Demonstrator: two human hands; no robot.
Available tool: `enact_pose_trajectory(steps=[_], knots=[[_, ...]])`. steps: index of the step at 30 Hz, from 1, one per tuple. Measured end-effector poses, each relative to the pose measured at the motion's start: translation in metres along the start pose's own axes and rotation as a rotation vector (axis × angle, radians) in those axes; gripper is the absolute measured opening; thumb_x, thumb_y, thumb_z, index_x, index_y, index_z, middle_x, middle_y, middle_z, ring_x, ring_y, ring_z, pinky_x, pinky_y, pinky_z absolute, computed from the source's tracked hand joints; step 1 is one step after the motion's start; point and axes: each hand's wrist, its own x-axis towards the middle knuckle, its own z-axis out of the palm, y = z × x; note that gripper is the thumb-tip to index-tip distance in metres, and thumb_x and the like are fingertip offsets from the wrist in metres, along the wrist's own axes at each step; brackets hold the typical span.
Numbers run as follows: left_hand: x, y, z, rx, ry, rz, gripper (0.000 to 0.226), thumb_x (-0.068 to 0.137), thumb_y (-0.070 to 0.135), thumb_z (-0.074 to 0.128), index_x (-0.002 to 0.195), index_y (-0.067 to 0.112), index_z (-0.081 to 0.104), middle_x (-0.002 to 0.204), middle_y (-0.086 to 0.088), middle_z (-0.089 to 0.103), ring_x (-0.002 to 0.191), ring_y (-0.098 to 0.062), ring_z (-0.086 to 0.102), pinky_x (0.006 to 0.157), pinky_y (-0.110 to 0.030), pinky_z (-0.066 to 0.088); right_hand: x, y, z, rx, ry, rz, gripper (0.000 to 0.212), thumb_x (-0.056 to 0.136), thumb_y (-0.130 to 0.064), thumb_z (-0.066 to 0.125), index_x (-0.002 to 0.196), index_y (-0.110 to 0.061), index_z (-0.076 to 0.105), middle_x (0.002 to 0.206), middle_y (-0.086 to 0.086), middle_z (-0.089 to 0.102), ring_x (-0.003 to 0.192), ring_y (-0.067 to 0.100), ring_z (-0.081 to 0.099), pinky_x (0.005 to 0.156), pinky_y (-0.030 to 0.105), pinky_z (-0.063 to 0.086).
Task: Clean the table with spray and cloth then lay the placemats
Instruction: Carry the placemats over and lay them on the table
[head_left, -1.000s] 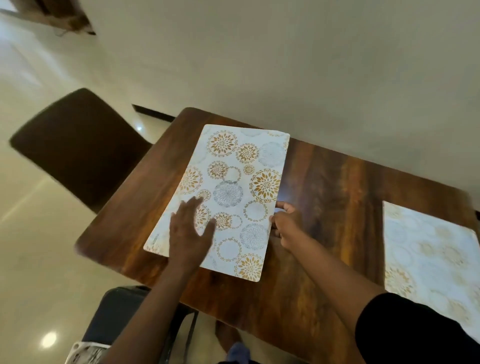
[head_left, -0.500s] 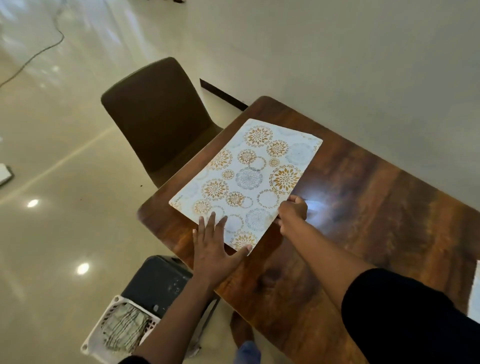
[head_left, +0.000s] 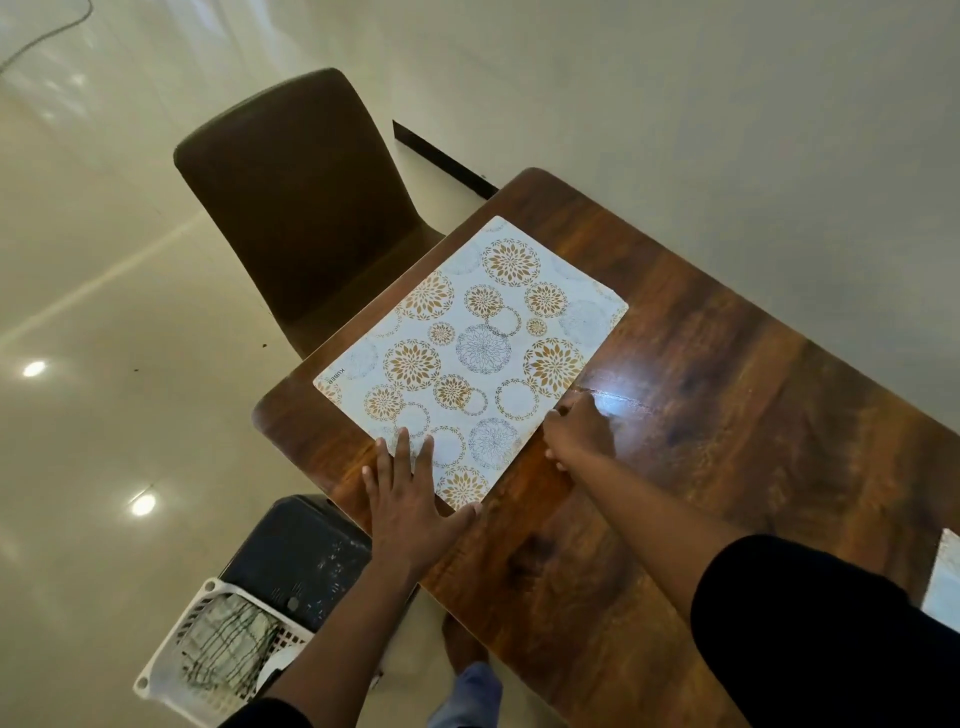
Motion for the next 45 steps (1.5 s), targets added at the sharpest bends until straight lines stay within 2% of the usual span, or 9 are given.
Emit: enact_pose_trajectory(steps=[2, 5, 7, 10, 13, 19, 27, 34, 45], knots=[[0.0, -0.003, 0.005, 0.032, -0.008, 0.015, 0.123, 0.071, 0.098, 0.029, 0.172, 0.031, 0.005, 0.176, -0.001, -0.028, 0.159, -0.029, -0.037, 0.128, -0.056, -0.023, 0.004, 0.006, -0.012, -0.331, 0.073, -0.181, 0.05, 0.097, -0.03, 0.057, 0.141, -0.02, 0.036, 0.108, 0.006, 0.065, 0.09, 0.029, 0.067, 0.074, 0.041, 0.057], [-0.002, -0.007, 0.013, 0.075, -0.013, 0.028, 0.13, 0.069, 0.099, 0.036, 0.173, 0.027, 0.005, 0.176, -0.004, -0.028, 0.158, -0.034, -0.038, 0.127, -0.06, -0.021, 0.017, 0.009, -0.025, -0.655, 0.084, -0.39, 0.076, 0.09, -0.036, 0.067, 0.151, -0.024, 0.025, 0.144, 0.015, 0.046, 0.126, 0.037, 0.053, 0.094, 0.048, 0.054], [-0.002, -0.009, 0.015, 0.071, -0.008, 0.012, 0.135, 0.067, 0.1, 0.039, 0.173, 0.025, 0.002, 0.176, -0.006, -0.029, 0.157, -0.036, -0.04, 0.127, -0.057, -0.024, 0.029, 0.007, -0.031, -0.773, 0.005, -0.454, 0.091, 0.086, -0.045, 0.073, 0.158, -0.031, 0.018, 0.163, 0.015, 0.026, 0.143, 0.041, 0.036, 0.108, 0.055, 0.044], [0.0, -0.008, 0.013, 0.05, -0.009, -0.023, 0.138, 0.067, 0.097, 0.047, 0.173, 0.023, -0.002, 0.175, -0.005, -0.032, 0.155, -0.035, -0.043, 0.126, -0.054, -0.026, 0.046, 0.001, -0.039, -0.843, -0.103, -0.485, 0.109, 0.084, -0.053, 0.077, 0.162, -0.038, 0.003, 0.172, 0.007, 0.0, 0.154, 0.045, 0.015, 0.113, 0.061, 0.035], [0.002, -0.009, 0.013, 0.053, -0.025, -0.034, 0.137, 0.065, 0.1, 0.038, 0.172, 0.026, -0.005, 0.175, -0.005, -0.032, 0.155, -0.035, -0.043, 0.126, -0.054, -0.024, 0.057, -0.005, -0.045, -0.906, -0.167, -0.46, 0.119, 0.081, -0.06, 0.078, 0.162, -0.042, -0.008, 0.173, 0.003, -0.012, 0.154, 0.051, 0.007, 0.114, 0.064, 0.033], [0.004, -0.013, 0.016, 0.046, -0.047, -0.04, 0.132, 0.067, 0.101, 0.035, 0.169, 0.031, -0.011, 0.175, -0.003, -0.033, 0.156, -0.036, -0.041, 0.128, -0.058, -0.02, 0.063, -0.014, -0.05, -0.87, -0.237, -0.391, 0.125, 0.077, -0.06, 0.082, 0.162, -0.042, -0.007, 0.172, 0.0, -0.015, 0.154, 0.053, 0.003, 0.115, 0.066, 0.032], [0.011, -0.003, 0.006, 0.042, -0.116, -0.092, 0.133, 0.064, 0.1, 0.035, 0.164, 0.035, -0.023, 0.169, 0.0, -0.044, 0.147, -0.032, -0.053, 0.123, -0.054, -0.029, 0.066, -0.021, -0.051, -0.89, -0.268, -0.372, 0.129, 0.076, -0.058, 0.084, 0.162, -0.041, -0.01, 0.172, -0.001, -0.019, 0.153, 0.055, 0.002, 0.114, 0.064, 0.035], [0.015, 0.008, 0.0, 0.049, -0.183, -0.143, 0.13, 0.074, 0.086, 0.046, 0.163, 0.031, -0.03, 0.165, -0.001, -0.051, 0.149, -0.043, -0.048, 0.123, -0.057, -0.026, 0.07, -0.027, -0.052, -0.949, -0.263, -0.393, 0.135, 0.072, -0.065, 0.084, 0.161, -0.041, -0.014, 0.171, 0.003, -0.02, 0.152, 0.055, 0.014, 0.114, 0.061, 0.037], [0.024, 0.022, -0.006, 0.024, -0.211, -0.21, 0.128, 0.091, 0.069, 0.067, 0.166, 0.029, -0.028, 0.166, -0.003, -0.049, 0.152, -0.047, -0.042, 0.125, -0.06, -0.02, 0.067, -0.037, -0.054, -1.008, -0.227, -0.432, 0.141, 0.068, -0.066, 0.086, 0.163, -0.036, -0.013, 0.171, 0.008, -0.018, 0.147, 0.046, 0.037, 0.111, 0.052, 0.045]])
